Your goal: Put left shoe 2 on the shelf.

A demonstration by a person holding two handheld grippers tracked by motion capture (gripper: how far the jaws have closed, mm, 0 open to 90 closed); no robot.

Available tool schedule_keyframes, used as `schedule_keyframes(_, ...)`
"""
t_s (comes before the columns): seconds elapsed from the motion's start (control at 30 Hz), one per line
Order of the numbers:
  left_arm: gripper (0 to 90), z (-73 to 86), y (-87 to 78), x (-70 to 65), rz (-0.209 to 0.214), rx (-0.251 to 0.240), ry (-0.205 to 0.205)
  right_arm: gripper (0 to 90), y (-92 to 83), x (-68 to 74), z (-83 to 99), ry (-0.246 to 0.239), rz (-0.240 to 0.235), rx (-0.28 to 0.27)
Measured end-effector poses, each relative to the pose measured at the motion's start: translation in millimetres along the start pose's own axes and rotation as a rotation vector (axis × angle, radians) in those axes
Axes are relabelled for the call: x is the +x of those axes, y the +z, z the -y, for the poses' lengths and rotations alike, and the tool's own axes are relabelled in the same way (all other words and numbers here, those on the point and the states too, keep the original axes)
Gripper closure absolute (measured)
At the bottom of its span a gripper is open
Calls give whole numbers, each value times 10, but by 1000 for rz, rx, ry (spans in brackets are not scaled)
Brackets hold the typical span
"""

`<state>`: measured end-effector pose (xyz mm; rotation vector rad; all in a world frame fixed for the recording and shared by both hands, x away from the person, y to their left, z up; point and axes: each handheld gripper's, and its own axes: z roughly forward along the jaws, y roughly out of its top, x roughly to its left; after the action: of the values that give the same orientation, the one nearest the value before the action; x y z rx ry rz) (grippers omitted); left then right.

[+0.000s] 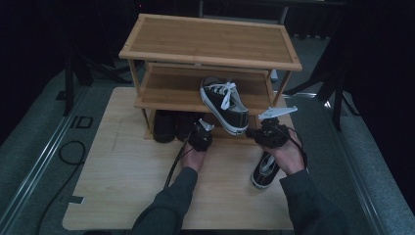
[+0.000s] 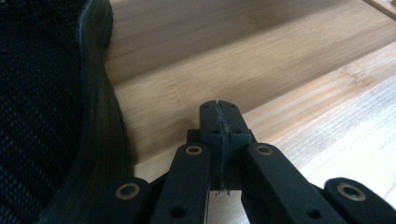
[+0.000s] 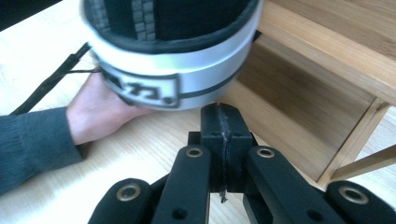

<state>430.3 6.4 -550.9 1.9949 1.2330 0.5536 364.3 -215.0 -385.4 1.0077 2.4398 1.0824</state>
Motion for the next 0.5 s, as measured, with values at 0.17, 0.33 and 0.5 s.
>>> schedule_keyframes(0.17, 898, -14, 29, 18, 4, -7, 14, 897, -63, 89, 15, -21, -19, -6)
schedule_keyframes(0.33, 898, -40, 76, -21, -13, -11, 23, 895, -165, 163, 12, -48, -5, -30)
schedule_keyframes(0.5, 896, -69, 129, -25, -22, 1, 21, 895, -236, 206, 20, -67, -11, -39)
